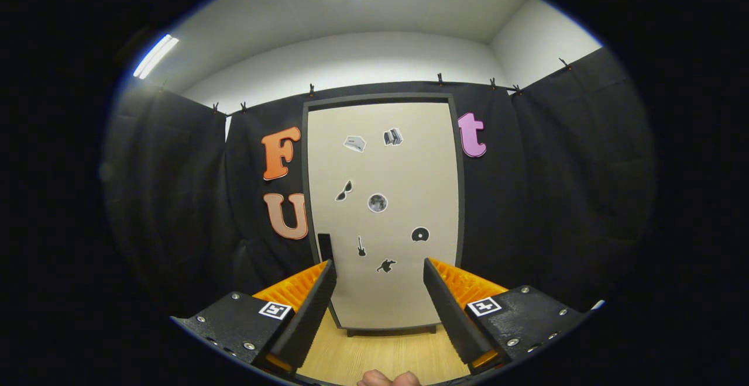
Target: Open the shoe cabinet door, grab the shoes and put them into the shoe cabinet, then close the shoe cabinet door.
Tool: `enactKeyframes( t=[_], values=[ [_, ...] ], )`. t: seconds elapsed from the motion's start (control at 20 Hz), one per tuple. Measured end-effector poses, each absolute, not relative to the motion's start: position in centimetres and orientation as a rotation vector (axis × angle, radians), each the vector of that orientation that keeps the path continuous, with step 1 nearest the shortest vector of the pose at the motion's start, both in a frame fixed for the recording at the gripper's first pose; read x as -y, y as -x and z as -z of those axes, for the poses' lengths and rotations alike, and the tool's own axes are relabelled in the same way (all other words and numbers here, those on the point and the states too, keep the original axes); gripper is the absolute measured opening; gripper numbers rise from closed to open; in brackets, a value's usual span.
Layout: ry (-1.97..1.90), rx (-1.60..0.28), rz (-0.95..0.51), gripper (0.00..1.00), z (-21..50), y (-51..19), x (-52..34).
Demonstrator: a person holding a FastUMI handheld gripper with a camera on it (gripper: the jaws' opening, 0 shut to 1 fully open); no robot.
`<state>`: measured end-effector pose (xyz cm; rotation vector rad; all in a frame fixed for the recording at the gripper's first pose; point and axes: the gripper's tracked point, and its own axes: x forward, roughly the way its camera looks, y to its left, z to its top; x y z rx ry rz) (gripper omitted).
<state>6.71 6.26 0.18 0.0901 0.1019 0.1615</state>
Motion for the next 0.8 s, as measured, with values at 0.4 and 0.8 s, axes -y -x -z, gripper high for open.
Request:
enactKeyframes(
  t=[0.4,0.8],
  values=[
    [-0.042,-0.094,-0.119,0.94,0.7,-3.1,-2.5],
    [-0.030,-0.100,-0.095,0.94,1.0,1.1,-2.6]
  ],
)
